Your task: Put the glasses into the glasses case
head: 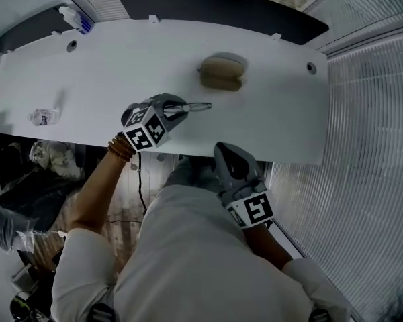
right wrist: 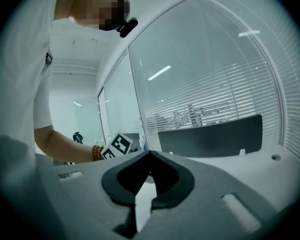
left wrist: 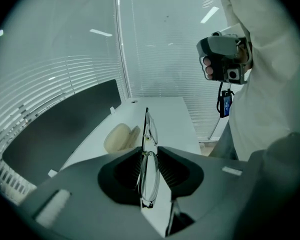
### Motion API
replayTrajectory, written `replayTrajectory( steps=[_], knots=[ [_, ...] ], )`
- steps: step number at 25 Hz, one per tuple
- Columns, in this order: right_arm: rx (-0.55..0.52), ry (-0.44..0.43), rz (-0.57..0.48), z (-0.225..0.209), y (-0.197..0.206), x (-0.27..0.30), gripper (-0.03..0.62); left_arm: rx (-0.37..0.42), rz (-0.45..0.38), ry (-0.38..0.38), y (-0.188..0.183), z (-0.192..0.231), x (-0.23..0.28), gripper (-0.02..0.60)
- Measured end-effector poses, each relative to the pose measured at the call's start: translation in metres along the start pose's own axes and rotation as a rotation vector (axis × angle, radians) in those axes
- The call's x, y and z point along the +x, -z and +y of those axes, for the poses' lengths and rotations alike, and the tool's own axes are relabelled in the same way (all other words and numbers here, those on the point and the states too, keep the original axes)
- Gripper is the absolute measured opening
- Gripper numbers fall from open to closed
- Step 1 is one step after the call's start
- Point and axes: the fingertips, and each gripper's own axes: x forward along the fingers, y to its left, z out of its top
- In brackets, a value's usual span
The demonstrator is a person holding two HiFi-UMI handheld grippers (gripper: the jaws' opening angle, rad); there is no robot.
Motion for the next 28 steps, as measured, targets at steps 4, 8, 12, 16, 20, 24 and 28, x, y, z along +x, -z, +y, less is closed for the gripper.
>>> replayTrajectory(
  steps=[4, 8, 12, 16, 20, 24, 28],
  knots=[
    [0.012, 0.030, -0.005, -0.004, 0.000, -0.005, 0.002, 0.016, -0.003, 0.037, -0.008, -0.011, 0.008, 0.101],
    [0.016, 0.075, -0.011, -0.011, 0.004, -0.016, 0.002, 0.051, -0.005, 0.080, -0.019, -0.021, 0.021, 0.101],
    [0.023, 0.133, -0.024, -0.024, 0.008, -0.034, 0.002, 0.095, -0.018, 0.128, -0.038, -0.035, 0.041, 0.101],
    [0.026, 0.179, -0.024, -0.042, 0.008, -0.047, 0.002, 0.131, -0.029, 0.168, -0.062, -0.042, 0.059, 0.101],
    [0.026, 0.200, -0.030, -0.051, 0.005, -0.052, 0.002, 0.151, -0.037, 0.186, -0.076, -0.044, 0.067, 0.101],
    [0.022, 0.192, -0.035, -0.054, 0.005, -0.048, 0.002, 0.154, -0.029, 0.184, -0.074, -0.040, 0.070, 0.101],
    [0.020, 0.175, -0.030, -0.059, 0.007, -0.038, 0.002, 0.153, -0.015, 0.175, -0.070, -0.023, 0.075, 0.101]
  ],
)
